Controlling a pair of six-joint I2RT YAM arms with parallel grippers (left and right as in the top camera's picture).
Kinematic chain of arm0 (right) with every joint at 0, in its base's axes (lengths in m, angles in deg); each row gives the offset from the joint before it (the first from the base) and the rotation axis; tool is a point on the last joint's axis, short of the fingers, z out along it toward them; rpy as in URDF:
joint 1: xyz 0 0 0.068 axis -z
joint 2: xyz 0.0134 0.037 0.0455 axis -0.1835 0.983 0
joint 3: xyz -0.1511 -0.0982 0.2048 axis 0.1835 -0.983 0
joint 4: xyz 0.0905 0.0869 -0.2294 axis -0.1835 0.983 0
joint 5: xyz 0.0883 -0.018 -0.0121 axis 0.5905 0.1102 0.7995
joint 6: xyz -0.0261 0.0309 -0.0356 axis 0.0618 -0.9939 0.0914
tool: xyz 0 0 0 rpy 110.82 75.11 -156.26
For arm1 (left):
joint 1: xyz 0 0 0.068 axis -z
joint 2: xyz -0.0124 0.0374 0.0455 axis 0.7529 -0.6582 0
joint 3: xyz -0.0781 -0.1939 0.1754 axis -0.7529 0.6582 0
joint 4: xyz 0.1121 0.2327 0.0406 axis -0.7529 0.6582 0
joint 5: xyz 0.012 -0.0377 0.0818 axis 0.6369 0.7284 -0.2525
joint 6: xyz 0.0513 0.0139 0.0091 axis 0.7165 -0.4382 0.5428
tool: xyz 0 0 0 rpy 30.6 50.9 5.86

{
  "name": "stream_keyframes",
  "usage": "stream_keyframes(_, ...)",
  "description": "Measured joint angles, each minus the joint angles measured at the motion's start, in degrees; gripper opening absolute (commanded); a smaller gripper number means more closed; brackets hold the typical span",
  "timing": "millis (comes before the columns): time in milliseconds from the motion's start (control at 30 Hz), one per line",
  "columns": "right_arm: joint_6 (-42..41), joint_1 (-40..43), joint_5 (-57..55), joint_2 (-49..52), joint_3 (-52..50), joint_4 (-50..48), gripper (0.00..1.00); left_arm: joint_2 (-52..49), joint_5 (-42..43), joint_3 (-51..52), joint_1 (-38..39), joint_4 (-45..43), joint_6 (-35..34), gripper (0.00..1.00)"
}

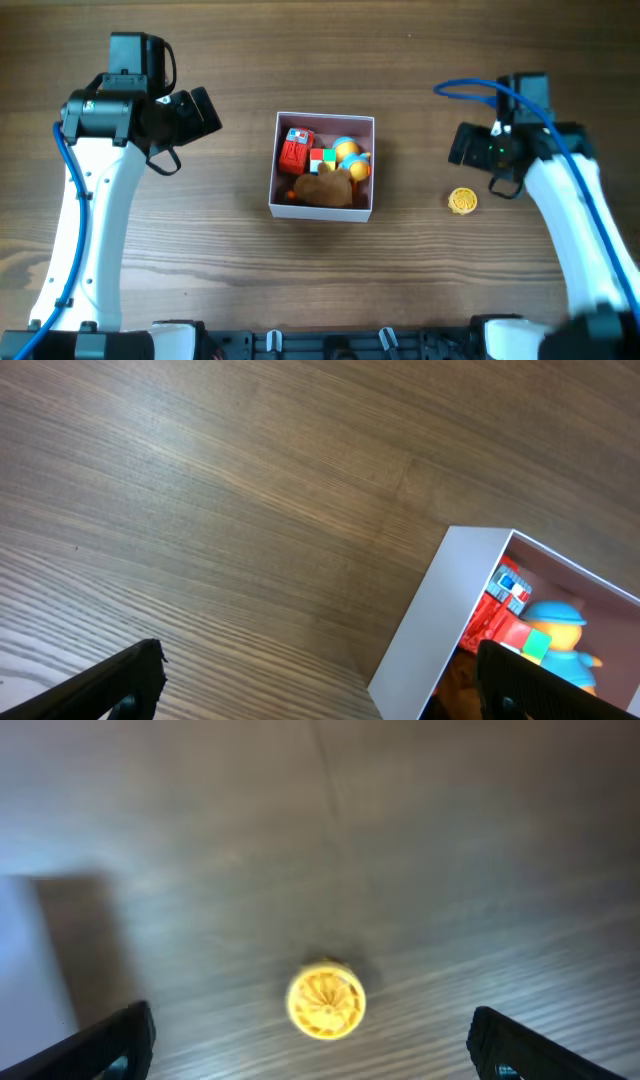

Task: Pack container
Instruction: 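Grasp the yellow round spinner toy with the right gripper, then carry the spinner into the box and release it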

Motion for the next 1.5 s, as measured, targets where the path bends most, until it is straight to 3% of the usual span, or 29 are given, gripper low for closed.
stream_keyframes(167,-1.22,0.26,3.41,13.44,-7.48,-6.05,0.99,0.0,0.0,0.0,0.0,0.0,0.0,1.0)
stream_keyframes(367,-1.46,0.26,6.14,15.87,-8.37,-8.0,0.95,0.0,0.0,0.02,0.0,-0.04,0.0,1.0)
stream_keyframes(500,-1.81,0.26,7.56,15.87,-8.37,-7.96,0.62,0.0,0.0,0.0,0.0,-0.04,0.0,1.0)
stream_keyframes(667,-2.12,0.26,9.79,15.87,-8.37,-7.93,0.39,0.0,0.0,0.0,0.0,-0.04,0.0,1.0)
stream_keyframes(733,-2.27,0.26,9.97,15.87,-8.35,-7.8,0.18,0.0,0.0,0.0,0.0,-0.04,0.0,1.0)
stream_keyframes(833,-2.27,0.26,10.01,15.87,-8.35,-7.8,0.08,0.0,0.0,0.02,0.0,-0.04,0.0,1.0)
stream_keyframes(1000,-0.83,-0.2,10.23,15.58,-6.49,-4.98,0.04,0.0,-0.02,0.0,0.0,-0.07,0.0,1.0)
stream_keyframes(1100,3.06,-3.5,10.25,10.78,0.98,-2.67,0.04,0.0,-0.02,0.0,0.0,-0.04,0.0,1.0)
stream_keyframes(1300,18.82,-20.61,9.73,0.04,18.03,-5.22,0.04,0.0,0.0,0.02,0.0,-0.04,0.0,1.0)
stream_keyframes(1400,27.87,-29.35,9.07,1.51,18.69,-9.2,0.04,0.0,-0.02,0.0,0.0,-0.04,-0.02,1.0)
stream_keyframes(1500,33.03,-33.07,8.59,6.64,18.69,-11.69,0.04,0.0,0.0,0.0,0.0,-0.04,0.0,1.0)
